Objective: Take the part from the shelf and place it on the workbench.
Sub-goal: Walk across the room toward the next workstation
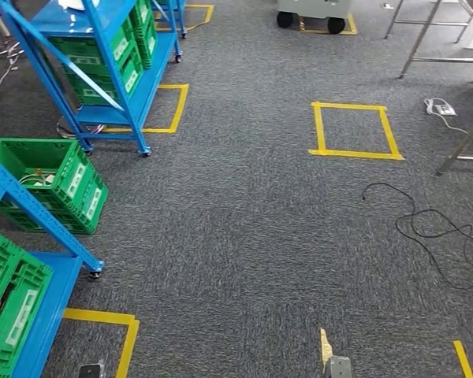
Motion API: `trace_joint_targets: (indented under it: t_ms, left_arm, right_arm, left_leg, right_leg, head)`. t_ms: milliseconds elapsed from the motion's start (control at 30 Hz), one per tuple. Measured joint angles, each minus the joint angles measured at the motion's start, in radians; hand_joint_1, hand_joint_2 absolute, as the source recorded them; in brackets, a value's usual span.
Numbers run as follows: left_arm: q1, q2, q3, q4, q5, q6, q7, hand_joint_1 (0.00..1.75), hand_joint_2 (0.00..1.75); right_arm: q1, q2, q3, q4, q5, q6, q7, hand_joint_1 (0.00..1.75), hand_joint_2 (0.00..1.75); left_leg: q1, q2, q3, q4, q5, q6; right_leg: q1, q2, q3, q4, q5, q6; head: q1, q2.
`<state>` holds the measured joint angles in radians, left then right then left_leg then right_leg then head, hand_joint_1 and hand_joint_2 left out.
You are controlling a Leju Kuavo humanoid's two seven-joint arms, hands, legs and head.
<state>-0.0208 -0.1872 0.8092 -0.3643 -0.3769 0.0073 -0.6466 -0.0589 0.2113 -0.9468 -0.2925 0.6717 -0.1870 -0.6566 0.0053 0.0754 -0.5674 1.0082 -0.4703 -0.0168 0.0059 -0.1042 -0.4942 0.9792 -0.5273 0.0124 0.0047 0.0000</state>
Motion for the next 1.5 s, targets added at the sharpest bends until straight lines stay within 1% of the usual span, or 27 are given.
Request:
trace_joint_targets:
  t_ms: [67, 133, 200, 267, 300, 333, 367, 433, 500, 533, 600, 667, 733, 800, 833, 900, 967, 1033, 1100, 1167, 1233, 1300, 1333, 1367, 1400, 1433, 1500]
  left_arm:
    - [0.001, 0.001, -0.004, 0.0, 0.0, 0.005, 0.0, 0.0, 0.0]
    - [0.003, 0.002, -0.006, 0.0, 0.0, 0.008, 0.0, 0.0, 0.0]
    - [0.002, 0.002, -0.01, 0.0, 0.0, 0.009, 0.0, 0.0, 0.0]
    - [0.001, 0.002, -0.015, 0.0, 0.0, 0.01, 0.0, 0.0, 0.0]
    - [0.002, 0.003, -0.017, 0.0, 0.0, 0.01, 0.0, 0.0, 0.0]
    - [0.004, 0.003, -0.019, 0.0, 0.0, 0.01, 0.0, 0.0, 0.0]
    - [0.004, 0.003, -0.022, 0.0, 0.0, 0.01, 0.0, 0.0, 0.0]
    - [0.004, 0.003, -0.026, 0.0, 0.0, 0.01, 0.0, 0.0, 0.0]
    - [0.002, 0.003, -0.028, 0.0, 0.0, 0.01, 0.0, 0.0, 0.0]
    - [0.003, 0.003, -0.028, 0.0, 0.001, 0.01, 0.0, 0.0, 0.0]
    - [0.006, 0.005, -0.029, 0.0, 0.002, 0.009, 0.0, 0.0, 0.0]
    - [0.007, 0.006, -0.03, 0.0, 0.004, 0.008, 0.0, 0.0, 0.0]
    - [0.003, 0.006, -0.034, 0.0, 0.007, 0.006, 0.0, 0.0, 0.0]
    - [0.003, 0.006, -0.036, 0.0, 0.009, 0.005, 0.0, 0.0, 0.0]
    - [0.004, 0.006, -0.037, 0.0, 0.01, 0.004, 0.0, 0.0, 0.0]
    - [0.006, 0.006, -0.038, 0.0, 0.01, 0.003, 0.0, 0.0, 0.0]
    - [0.003, 0.007, -0.042, 0.0, 0.011, 0.002, 0.0, 0.0, 0.0]
    - [0.001, 0.007, -0.047, 0.0, 0.014, 0.001, 0.0, 0.0, 0.0]
    - [0.005, 0.008, -0.05, 0.0, 0.018, 0.001, 0.0, 0.0, 0.0]
    - [0.007, 0.008, -0.052, 0.0, 0.02, 0.001, 0.0, 0.0, 0.0]
    - [0.004, 0.007, -0.053, 0.0, 0.023, 0.001, 0.0, 0.0, 0.0]
    - [0.003, 0.007, -0.054, 0.0, 0.025, 0.0, 0.0, 0.0, 0.0]
    - [0.004, 0.007, -0.054, 0.0, 0.026, 0.0, 0.0, 0.0, 0.0]
    - [0.004, 0.007, -0.054, 0.0, 0.027, 0.0, 0.0, 0.0, 0.0]
    - [0.004, 0.007, -0.054, 0.0, 0.027, 0.0, 0.0, 0.0, 0.0]
    - [0.003, 0.006, -0.054, 0.0, 0.027, 0.0, 0.0, 0.0, 0.0]
    - [0.002, 0.005, -0.056, 0.0, 0.028, 0.0, 0.0, 0.0, 0.0]
  right_arm:
    - [-0.002, 0.0, 0.0, 0.0, 0.005, -0.002, 0.003, 0.0, 0.0]
    - [-0.005, 0.0, 0.0, 0.0, 0.008, -0.003, 0.003, 0.0, 0.0]
    - [-0.005, 0.0, 0.0, 0.001, 0.009, -0.005, 0.004, 0.0, 0.0]
    - [-0.001, 0.0, -0.001, 0.002, 0.009, -0.006, 0.006, 0.0, 0.0]
    - [0.0, 0.0, -0.001, 0.002, 0.009, -0.006, 0.006, 0.0, 0.0]
    - [0.001, 0.0, -0.001, 0.002, 0.01, -0.006, 0.007, 0.0, 0.0]
    - [0.001, 0.0, -0.001, 0.002, 0.01, -0.006, 0.007, 0.0, 0.0]
    - [0.0, 0.0, -0.001, 0.002, 0.011, -0.007, 0.007, 0.0, 0.0]
    - [-0.002, 0.0, -0.002, 0.002, 0.012, -0.009, 0.008, 0.0, 0.0]
    - [-0.002, 0.0, -0.002, 0.002, 0.013, -0.01, 0.008, 0.0, 0.0]
    - [-0.003, 0.0, -0.003, 0.003, 0.013, -0.011, 0.008, 0.0, 0.0]
    - [-0.003, 0.0, -0.004, 0.003, 0.014, -0.012, 0.008, 0.0, 0.0]
    - [-0.001, 0.0, -0.007, 0.003, 0.014, -0.013, 0.008, 0.0, 0.0]
    - [0.0, 0.0, -0.012, 0.003, 0.014, -0.015, 0.009, 0.0, 0.0]
    - [0.0, 0.0, -0.014, 0.003, 0.013, -0.016, 0.009, 0.0, 0.0]
    - [-0.003, 0.0, -0.016, 0.003, 0.014, -0.016, 0.01, 0.0, 0.0]
    - [-0.005, 0.0, -0.017, 0.003, 0.014, -0.016, 0.01, 0.0, 0.0]
    - [-0.007, 0.0, -0.018, 0.003, 0.013, -0.016, 0.01, 0.0, 0.0]
    - [-0.011, 0.0, -0.018, 0.003, 0.014, -0.017, 0.01, 0.0, 0.0]
    - [-0.013, 0.0, -0.019, 0.003, 0.016, -0.017, 0.01, 0.0, 0.0]
    - [-0.011, -0.001, -0.021, 0.003, 0.018, -0.017, 0.01, 0.0, 0.0]
    - [-0.008, -0.001, -0.024, 0.003, 0.018, -0.017, 0.01, 0.0, 0.0]
    - [-0.007, -0.001, -0.025, 0.003, 0.018, -0.018, 0.011, 0.0, 0.0]
    - [-0.007, -0.001, -0.026, 0.003, 0.019, -0.018, 0.011, 0.0, 0.0]
    - [-0.008, -0.001, -0.026, 0.003, 0.019, -0.018, 0.011, 0.0, 0.0]
    - [-0.008, -0.001, -0.026, 0.003, 0.019, -0.018, 0.011, 0.0, 0.0]
    - [-0.008, -0.002, -0.027, 0.003, 0.019, -0.016, 0.011, 0.0, 0.0]
  left_leg:
    - [-0.002, -0.021, -0.002, -0.002, 0.003, 0.018]
    - [0.001, -0.042, -0.004, -0.008, 0.009, 0.031]
    - [0.003, -0.065, -0.006, -0.01, 0.014, 0.042]
    - [0.001, -0.092, -0.009, -0.01, 0.015, 0.047]
    - [-0.001, -0.107, -0.009, -0.01, 0.016, 0.048]
    - [-0.001, -0.121, -0.009, -0.01, 0.016, 0.047]
    - [-0.002, -0.136, -0.007, -0.009, 0.017, 0.047]
    - [-0.002, -0.165, -0.006, -0.008, 0.018, 0.042]
    - [-0.002, -0.188, -0.014, -0.006, 0.022, 0.031]
    - [0.0, -0.2, -0.02, -0.006, 0.026, 0.024]
    - [0.003, -0.21, -0.029, -0.003, 0.028, 0.011]
    - [0.0, -0.165, -0.054, 0.047, -0.007, 0.003]
    - [0.0, -0.104, -0.109, 0.168, -0.074, -0.003]
    - [0.004, -0.084, -0.152, 0.265, -0.107, -0.008]
    - [0.005, -0.081, -0.148, 0.266, -0.097, -0.01]
    - [0.005, -0.061, -0.085, 0.159, -0.035, -0.008]
    - [-0.002, -0.021, -0.016, 0.036, 0.002, 0.0]
    - [-0.01, -0.009, 0.003, -0.003, 0.001, 0.012]
    - [-0.008, -0.03, 0.0, -0.008, 0.004, 0.026]
    - [-0.004, -0.051, 0.0, -0.013, 0.008, 0.039]
    - [-0.002, -0.074, -0.001, -0.014, 0.01, 0.047]
    - [-0.003, -0.101, -0.001, -0.013, 0.011, 0.049]
    - [-0.004, -0.115, 0.0, -0.013, 0.011, 0.049]
    - [-0.004, -0.13, 0.001, -0.013, 0.011, 0.049]
    - [-0.004, -0.145, 0.003, -0.013, 0.01, 0.048]
    - [-0.004, -0.159, 0.004, -0.012, 0.01, 0.047]
    - [-0.004, -0.185, 0.0, -0.01, 0.011, 0.039]
  right_leg:
    - [0.0, -0.014, 0.005, -0.002, -0.003, 0.011]
    - [-0.005, 0.019, -0.007, 0.023, -0.026, 0.022]
    - [-0.009, 0.079, -0.06, 0.135, -0.089, 0.028]
    - [-0.01, 0.101, -0.131, 0.279, -0.144, 0.029]
    - [-0.01, 0.103, -0.151, 0.312, -0.145, 0.028]
    - [-0.01, 0.105, -0.151, 0.302, -0.125, 0.027]
    - [-0.01, 0.11, -0.13, 0.249, -0.087, 0.024]
    - [-0.014, 0.16, -0.064, 0.1, -0.015, 0.018]
    - [-0.017, 0.204, -0.025, 0.018, 0.007, 0.013]
    - [-0.017, 0.206, -0.022, 0.012, 0.004, 0.01]
    - [-0.016, 0.18, -0.018, 0.006, 0.01, -0.001]
    - [-0.018, 0.147, -0.013, -0.003, 0.016, -0.013]
    - [-0.015, 0.112, -0.012, -0.005, 0.015, -0.02]
    - [-0.012, 0.076, -0.012, -0.005, 0.012, -0.022]
    - [-0.011, 0.061, -0.011, -0.004, 0.011, -0.021]
    - [-0.011, 0.035, -0.006, -0.004, 0.007, -0.017]
    - [-0.005, 0.013, -0.001, -0.002, 0.0, -0.009]
    - [0.0, -0.007, 0.003, -0.001, -0.006, 0.0]
    - [-0.002, -0.015, 0.005, -0.001, -0.012, 0.01]
    - [-0.006, 0.03, -0.015, 0.045, -0.044, 0.02]
    - [-0.01, 0.087, -0.078, 0.175, -0.108, 0.025]
    - [-0.009, 0.101, -0.145, 0.297, -0.145, 0.026]
    - [-0.009, 0.103, -0.157, 0.307, -0.132, 0.024]
    - [-0.009, 0.107, -0.149, 0.275, -0.1, 0.022]
    - [-0.01, 0.119, -0.125, 0.209, -0.056, 0.018]
    - [-0.011, 0.144, -0.094, 0.136, -0.018, 0.014]
    - [-0.014, 0.189, -0.048, 0.033, 0.018, 0.007]
  head:
    - [0.001, 0.0]
    - [0.004, 0.0]
    - [0.008, 0.0]
    - [0.009, 0.0]
    - [0.01, 0.0]
    - [0.01, 0.0]
    - [0.009, 0.0]
    - [0.01, 0.0]
    - [0.01, 0.0]
    - [0.01, 0.0]
    - [0.01, 0.0]
    - [0.005, 0.0]
    - [0.001, 0.0]
    - [0.001, 0.0]
    - [0.001, 0.0]
    - [0.0, 0.0]
    - [0.0, 0.0]
    - [0.0, 0.0]
    - [0.0, 0.0]
    - [0.003, 0.0]
    - [0.007, 0.0]
    - [0.009, 0.0]
    - [0.009, 0.0]
    - [0.009, 0.0]
    - [0.009, 0.0]
    - [0.009, 0.0]
    - [0.009, 0.0]
